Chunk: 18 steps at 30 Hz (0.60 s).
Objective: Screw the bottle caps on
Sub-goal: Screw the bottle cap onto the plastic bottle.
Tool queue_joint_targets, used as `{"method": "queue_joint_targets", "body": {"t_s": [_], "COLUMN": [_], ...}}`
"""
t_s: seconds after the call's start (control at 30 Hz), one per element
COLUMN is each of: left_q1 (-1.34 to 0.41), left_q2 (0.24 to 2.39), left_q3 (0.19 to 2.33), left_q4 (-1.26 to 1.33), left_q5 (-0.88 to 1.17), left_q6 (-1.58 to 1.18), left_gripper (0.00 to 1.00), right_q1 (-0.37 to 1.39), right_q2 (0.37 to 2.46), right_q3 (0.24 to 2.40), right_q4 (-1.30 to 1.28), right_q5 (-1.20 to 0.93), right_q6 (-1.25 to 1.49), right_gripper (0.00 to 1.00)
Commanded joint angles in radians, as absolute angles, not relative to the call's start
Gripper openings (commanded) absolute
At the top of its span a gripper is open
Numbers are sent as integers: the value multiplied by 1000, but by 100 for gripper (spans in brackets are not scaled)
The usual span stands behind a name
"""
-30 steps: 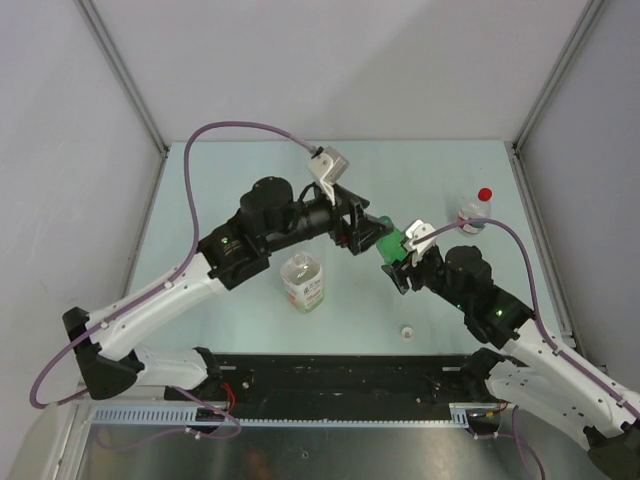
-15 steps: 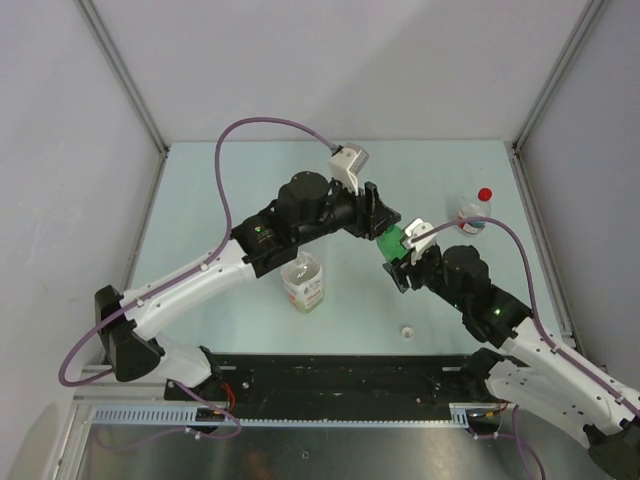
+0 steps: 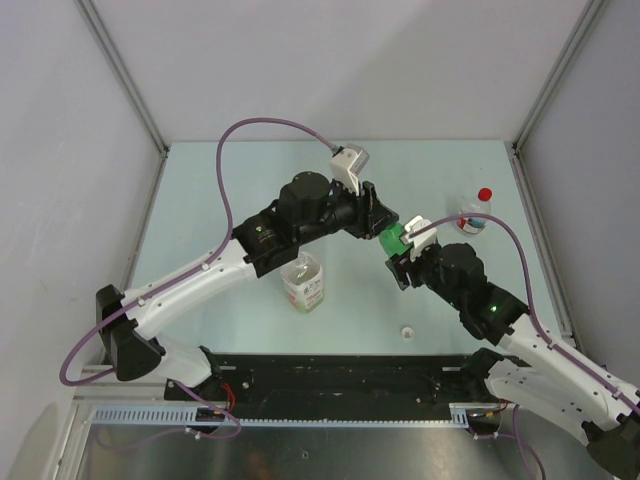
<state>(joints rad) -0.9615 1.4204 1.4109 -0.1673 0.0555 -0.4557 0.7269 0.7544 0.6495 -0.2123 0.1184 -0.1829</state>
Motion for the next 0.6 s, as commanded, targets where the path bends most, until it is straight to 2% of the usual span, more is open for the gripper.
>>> {"method": "queue_joint_targets", "body": {"t_s": [0.0, 0.33, 0.57], "left_q1": [-964, -967, -968], "left_q2": [1409, 1417, 1409], "left_q3": [1423, 1428, 1425], "left_q4": [-143, -147, -149], "left_q5": [60, 67, 68], "left_q6": [-469, -446, -425], "left_gripper": [44, 46, 20], "right_q1": [730, 730, 731], "right_q2": [755, 765, 764], "right_q3": [704, 714, 720], "right_q4": [-190, -196, -197], "right_q5": [147, 143, 129], "right_q6": [-156, -153, -154], "right_gripper": [0, 0, 0]}}
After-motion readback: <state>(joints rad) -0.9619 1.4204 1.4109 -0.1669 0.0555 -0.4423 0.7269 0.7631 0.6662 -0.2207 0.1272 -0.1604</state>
